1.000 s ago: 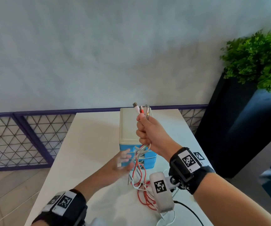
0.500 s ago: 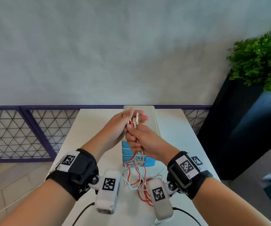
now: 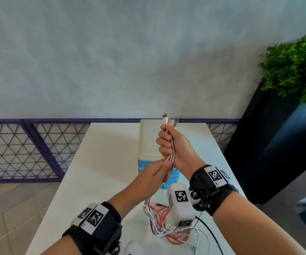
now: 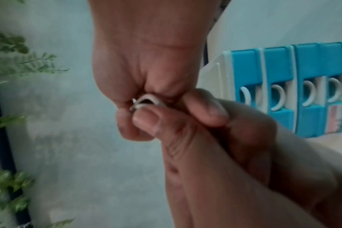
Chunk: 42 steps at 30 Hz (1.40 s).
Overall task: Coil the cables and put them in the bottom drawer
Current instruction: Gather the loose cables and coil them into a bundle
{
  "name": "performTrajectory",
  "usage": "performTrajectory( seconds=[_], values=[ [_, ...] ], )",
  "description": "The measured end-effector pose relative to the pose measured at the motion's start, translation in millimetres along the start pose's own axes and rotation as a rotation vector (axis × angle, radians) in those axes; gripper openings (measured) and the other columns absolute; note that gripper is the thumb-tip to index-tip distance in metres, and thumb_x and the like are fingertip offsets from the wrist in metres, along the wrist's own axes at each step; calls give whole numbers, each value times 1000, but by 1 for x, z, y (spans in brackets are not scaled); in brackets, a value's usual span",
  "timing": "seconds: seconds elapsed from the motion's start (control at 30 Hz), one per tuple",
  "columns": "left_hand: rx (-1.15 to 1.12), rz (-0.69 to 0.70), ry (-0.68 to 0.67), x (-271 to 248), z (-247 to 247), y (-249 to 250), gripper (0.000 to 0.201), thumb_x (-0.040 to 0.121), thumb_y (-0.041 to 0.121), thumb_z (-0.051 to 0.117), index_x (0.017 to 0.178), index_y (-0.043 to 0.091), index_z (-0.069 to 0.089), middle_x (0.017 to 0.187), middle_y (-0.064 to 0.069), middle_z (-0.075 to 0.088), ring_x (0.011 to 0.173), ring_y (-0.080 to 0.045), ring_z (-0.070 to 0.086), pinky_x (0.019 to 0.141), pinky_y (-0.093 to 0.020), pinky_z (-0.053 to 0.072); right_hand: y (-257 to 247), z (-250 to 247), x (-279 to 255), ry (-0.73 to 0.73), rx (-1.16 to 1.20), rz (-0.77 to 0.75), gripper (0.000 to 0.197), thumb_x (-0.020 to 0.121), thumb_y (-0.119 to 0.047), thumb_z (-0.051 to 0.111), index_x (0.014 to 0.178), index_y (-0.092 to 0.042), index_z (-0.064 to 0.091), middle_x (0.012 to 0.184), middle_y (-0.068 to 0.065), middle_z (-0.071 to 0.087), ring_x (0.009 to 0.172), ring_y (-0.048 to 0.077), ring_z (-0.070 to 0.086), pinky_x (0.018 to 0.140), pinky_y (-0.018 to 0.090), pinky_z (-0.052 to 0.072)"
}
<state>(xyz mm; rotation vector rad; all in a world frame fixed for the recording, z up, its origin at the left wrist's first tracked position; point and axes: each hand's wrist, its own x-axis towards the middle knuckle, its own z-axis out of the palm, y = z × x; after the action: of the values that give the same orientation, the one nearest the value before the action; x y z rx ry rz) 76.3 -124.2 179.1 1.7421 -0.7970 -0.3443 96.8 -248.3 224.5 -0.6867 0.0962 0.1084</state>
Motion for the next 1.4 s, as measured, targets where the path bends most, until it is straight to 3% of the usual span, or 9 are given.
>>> performTrajectory(
  seconds=[0.17,0.33,0.5,0.67,0.8,0.87,1.07,1.27,1.4],
  values=[
    [-181,-125,-192,-2,-10,-7,44,95,51,33,68,22,53,52,10,40,48,-8,35,49,-19,31,-5,-4,-7,-18,-108,66,30,99,-42,40,79,-20,47,52,-9,27,34,1,21,27,14,14],
    [-455,-318,-209,-12,-20,-38,67,64,81,51,66,15,49,48,4,34,49,-15,41,56,-22,40,-22,-8,-3,44,-104,-5,31,99,-43,39,79,-21,48,50,-9,26,34,1,21,27,14,13],
    [-687,-370,-174,-19,-30,-58,56,63,57,76,85,8,60,57,1,42,56,-14,44,66,-23,42,-22,-12,-12,36,-256,116,24,98,-36,46,81,-19,50,50,-9,25,33,1,21,27,13,14],
    [-478,-316,-139,-20,-44,-65,51,69,60,69,85,12,63,59,5,49,58,-9,48,66,-17,46,-14,-7,-19,48,-378,193,28,101,-36,40,79,-21,48,50,-11,25,33,0,20,27,13,12],
    [-461,-298,-47,-10,-50,-49,23,96,23,43,88,6,55,59,6,42,50,-8,32,59,-22,35,-8,-2,-24,51,-539,261,28,102,-35,38,80,-20,46,51,-11,26,33,0,20,26,12,14],
    [-414,-276,1,-7,-53,-40,27,100,12,36,79,12,53,59,6,44,52,-8,28,56,-24,24,-2,-3,-26,38,-580,285,26,102,-34,38,82,-19,45,50,-11,26,32,0,20,26,12,13],
    [-54,-190,-93,-9,-68,-24,20,94,7,51,78,18,52,65,9,53,55,2,46,54,-13,36,21,-10,-32,94,-741,200,25,101,-33,42,83,-17,48,51,-9,25,36,3,20,31,13,15],
    [405,-100,-243,2,-73,-2,23,91,12,58,74,23,46,73,8,53,66,-3,47,64,-16,39,31,-17,-31,238,-561,47,30,100,-33,44,80,-13,52,67,2,57,64,13,61,55,27,56],
    [491,-44,-226,8,-68,6,30,89,9,58,71,29,45,78,6,57,74,-9,55,69,-27,45,38,-18,-36,107,-568,178,29,101,-35,42,101,-11,58,88,13,73,84,25,71,66,34,59]
  ],
)
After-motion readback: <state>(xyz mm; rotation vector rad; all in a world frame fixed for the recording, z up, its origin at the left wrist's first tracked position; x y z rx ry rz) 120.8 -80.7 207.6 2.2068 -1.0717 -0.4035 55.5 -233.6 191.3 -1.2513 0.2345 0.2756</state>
